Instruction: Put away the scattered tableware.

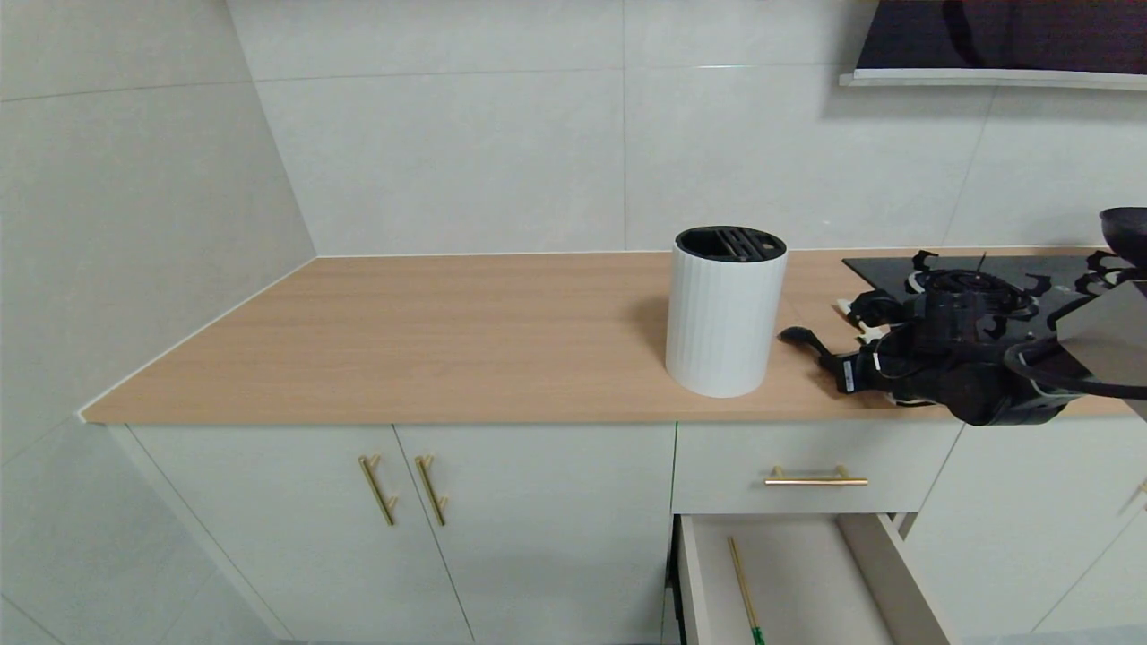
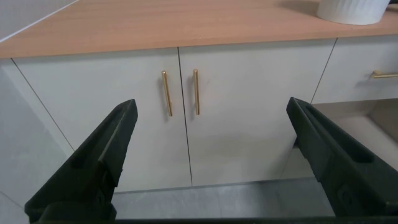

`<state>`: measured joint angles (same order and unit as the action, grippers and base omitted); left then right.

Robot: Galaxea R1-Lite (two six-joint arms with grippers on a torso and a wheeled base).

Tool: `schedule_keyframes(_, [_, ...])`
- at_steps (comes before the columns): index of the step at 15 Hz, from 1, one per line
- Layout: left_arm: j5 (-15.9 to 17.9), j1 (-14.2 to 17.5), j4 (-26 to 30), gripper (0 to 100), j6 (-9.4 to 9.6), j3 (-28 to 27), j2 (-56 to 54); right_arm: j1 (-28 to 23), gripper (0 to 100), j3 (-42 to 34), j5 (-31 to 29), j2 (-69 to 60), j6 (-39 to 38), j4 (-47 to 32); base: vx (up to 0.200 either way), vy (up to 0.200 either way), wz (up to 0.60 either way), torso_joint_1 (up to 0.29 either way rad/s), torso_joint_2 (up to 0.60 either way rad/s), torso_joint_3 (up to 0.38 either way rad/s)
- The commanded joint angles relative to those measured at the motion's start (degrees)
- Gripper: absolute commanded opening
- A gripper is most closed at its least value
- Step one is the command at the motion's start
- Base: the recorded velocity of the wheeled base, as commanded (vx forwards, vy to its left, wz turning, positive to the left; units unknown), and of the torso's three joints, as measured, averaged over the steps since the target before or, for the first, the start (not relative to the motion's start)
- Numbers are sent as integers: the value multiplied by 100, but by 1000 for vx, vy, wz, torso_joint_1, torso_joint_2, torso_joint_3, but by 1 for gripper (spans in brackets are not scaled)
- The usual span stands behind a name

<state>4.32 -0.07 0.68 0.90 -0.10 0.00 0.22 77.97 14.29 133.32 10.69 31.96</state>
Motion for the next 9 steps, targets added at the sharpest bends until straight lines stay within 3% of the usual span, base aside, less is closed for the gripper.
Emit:
schedule_keyframes(1, [-1,-1,-7,100,6,1,0,22,0,-10,-22,-113,-6,-15,0,0,0,0,0,0])
schedule_keyframes(3, [-1,-1,2,100,-2,1,0,48,0,-28,-146,-385,-120,-208,0,0,0,0,0,0])
schedule_keyframes(6, [-1,-1,2,100,6,1,0,251,0,-19,-383,-1176,-621,-1307,0,0,0,0,0,0])
schedule_keyframes(8, [-1,-1,2,100,6,1,0,382,0,-28,-699,-1554,-981,-1711,0,0,0,0,0,0])
schedule_keyframes(9, [-1,-1,2,100,-2,1,0,549,0,-54,-1235,-1932,-1368,-2115,0,0,0,0,0,0])
